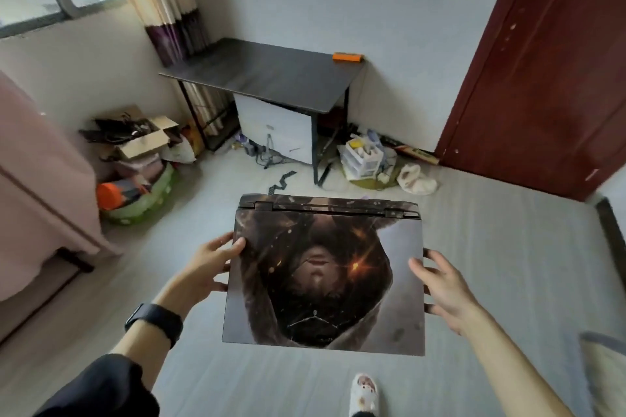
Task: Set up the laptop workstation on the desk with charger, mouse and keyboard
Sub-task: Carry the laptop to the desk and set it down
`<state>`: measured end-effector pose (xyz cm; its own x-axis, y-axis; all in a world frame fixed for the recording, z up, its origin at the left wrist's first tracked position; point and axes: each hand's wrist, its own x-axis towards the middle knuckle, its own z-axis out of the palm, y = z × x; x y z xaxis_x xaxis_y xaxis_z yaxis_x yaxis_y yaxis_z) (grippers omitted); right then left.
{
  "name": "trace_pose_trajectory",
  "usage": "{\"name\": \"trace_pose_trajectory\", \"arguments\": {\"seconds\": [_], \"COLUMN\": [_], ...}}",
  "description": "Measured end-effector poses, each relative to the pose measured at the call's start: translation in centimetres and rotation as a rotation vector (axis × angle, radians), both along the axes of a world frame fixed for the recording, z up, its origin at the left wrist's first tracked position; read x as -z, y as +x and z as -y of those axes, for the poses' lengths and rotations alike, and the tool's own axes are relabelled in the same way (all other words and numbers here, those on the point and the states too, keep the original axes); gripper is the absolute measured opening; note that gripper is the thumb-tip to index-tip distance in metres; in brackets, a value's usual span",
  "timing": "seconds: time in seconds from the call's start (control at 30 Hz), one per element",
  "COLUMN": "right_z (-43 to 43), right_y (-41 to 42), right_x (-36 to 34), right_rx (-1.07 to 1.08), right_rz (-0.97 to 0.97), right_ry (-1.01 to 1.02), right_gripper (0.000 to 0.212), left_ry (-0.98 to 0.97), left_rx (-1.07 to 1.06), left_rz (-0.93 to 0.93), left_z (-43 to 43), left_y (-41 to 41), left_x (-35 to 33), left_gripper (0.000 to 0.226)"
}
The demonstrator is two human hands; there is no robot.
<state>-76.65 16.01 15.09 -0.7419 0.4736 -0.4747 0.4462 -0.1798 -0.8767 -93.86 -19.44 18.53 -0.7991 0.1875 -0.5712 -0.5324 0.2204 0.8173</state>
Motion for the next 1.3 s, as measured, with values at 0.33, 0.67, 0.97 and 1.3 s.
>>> {"name": "trace_pose_trajectory", "arguments": {"seconds": [0.33,0.67,0.97,1.3], "right_z": [-2.9,3.4,5.0,0.6], "right_y": [-29.0,-55.5,-73.5,-96.4], "right_x": [-1.5,-0.4,0.5,2.4], "right_rx": [-0.337,-0.466,-0.3,-0.232], "right_rz": [-0.017,-0.012,0.047,0.069], "right_ry": [0.006,-0.01,-0.021,0.029], "right_gripper": [0.016,0.016,0.035,0.032], "left_ry": [-0.003,0.01,-0.058,-0.116], "left_rx": [-0.363,-0.507,-0.343,-0.264], "left_rz": [-0.002,-0.011,-0.009,-0.073], "left_z": [1.3,7.5,8.6,3.6], "left_y": [-14.1,-35.3,-59.8,-84.8], "left_x": [-0.4,0.9,-0.1,2.2], "left_gripper": [0.045,0.047,0.05,0.032]}}
